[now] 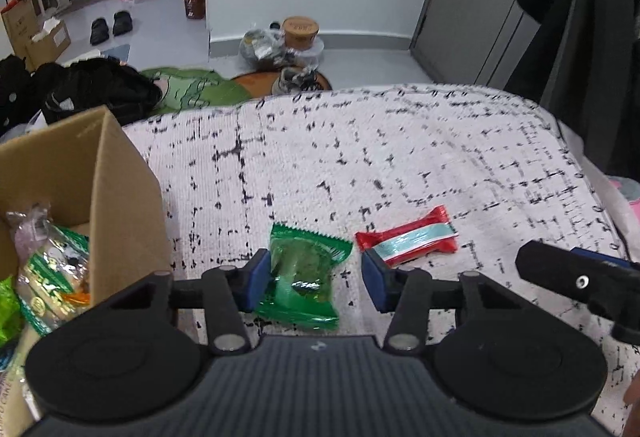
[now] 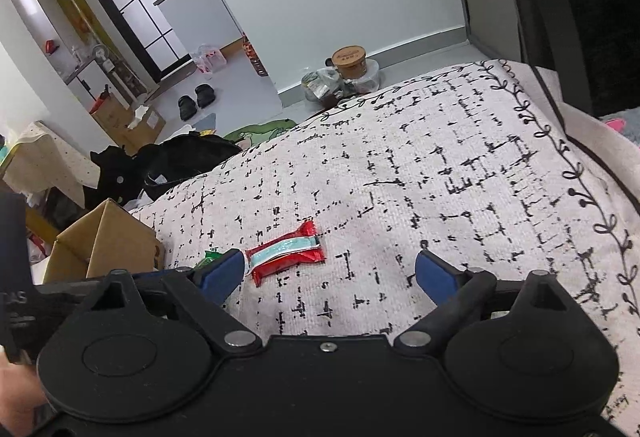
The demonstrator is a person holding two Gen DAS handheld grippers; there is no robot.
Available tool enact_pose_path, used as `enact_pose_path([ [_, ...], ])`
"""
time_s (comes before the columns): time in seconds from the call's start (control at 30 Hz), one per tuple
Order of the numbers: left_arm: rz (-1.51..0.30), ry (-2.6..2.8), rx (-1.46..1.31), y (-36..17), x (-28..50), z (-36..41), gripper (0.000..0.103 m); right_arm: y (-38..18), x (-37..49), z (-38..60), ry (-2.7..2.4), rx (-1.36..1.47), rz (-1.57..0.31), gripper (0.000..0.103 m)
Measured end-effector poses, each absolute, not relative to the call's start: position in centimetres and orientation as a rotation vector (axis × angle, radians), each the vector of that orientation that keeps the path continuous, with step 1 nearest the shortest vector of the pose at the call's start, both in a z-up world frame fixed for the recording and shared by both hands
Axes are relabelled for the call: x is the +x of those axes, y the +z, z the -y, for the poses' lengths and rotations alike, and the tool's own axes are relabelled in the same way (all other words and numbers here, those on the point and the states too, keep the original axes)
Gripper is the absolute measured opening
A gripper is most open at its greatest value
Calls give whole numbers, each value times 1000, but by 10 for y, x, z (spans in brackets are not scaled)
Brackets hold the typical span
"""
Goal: Organize snacks
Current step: 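Grasp the green wrapped candy with the left tool while the right tool grasps the red bar packet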
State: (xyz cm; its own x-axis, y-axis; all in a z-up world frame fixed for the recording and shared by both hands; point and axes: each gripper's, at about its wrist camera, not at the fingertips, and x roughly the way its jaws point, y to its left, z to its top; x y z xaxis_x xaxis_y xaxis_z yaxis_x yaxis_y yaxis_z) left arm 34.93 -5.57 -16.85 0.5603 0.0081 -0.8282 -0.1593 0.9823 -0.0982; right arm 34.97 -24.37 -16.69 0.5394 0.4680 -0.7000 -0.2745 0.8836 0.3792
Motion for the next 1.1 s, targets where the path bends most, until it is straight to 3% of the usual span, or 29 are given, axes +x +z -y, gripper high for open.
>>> enact_pose_path([
  [0.13,-1011,112,-180,-180,353,53,44,-170,353,238,458,226,-902,90],
  [0.33,-998,121,-191,-181,352,53,30,-176,358,227,477,207,-903,88],
  [1.1,-813,121,-275,-108,325,28,30,-187,367,179,538,67,-892,83],
])
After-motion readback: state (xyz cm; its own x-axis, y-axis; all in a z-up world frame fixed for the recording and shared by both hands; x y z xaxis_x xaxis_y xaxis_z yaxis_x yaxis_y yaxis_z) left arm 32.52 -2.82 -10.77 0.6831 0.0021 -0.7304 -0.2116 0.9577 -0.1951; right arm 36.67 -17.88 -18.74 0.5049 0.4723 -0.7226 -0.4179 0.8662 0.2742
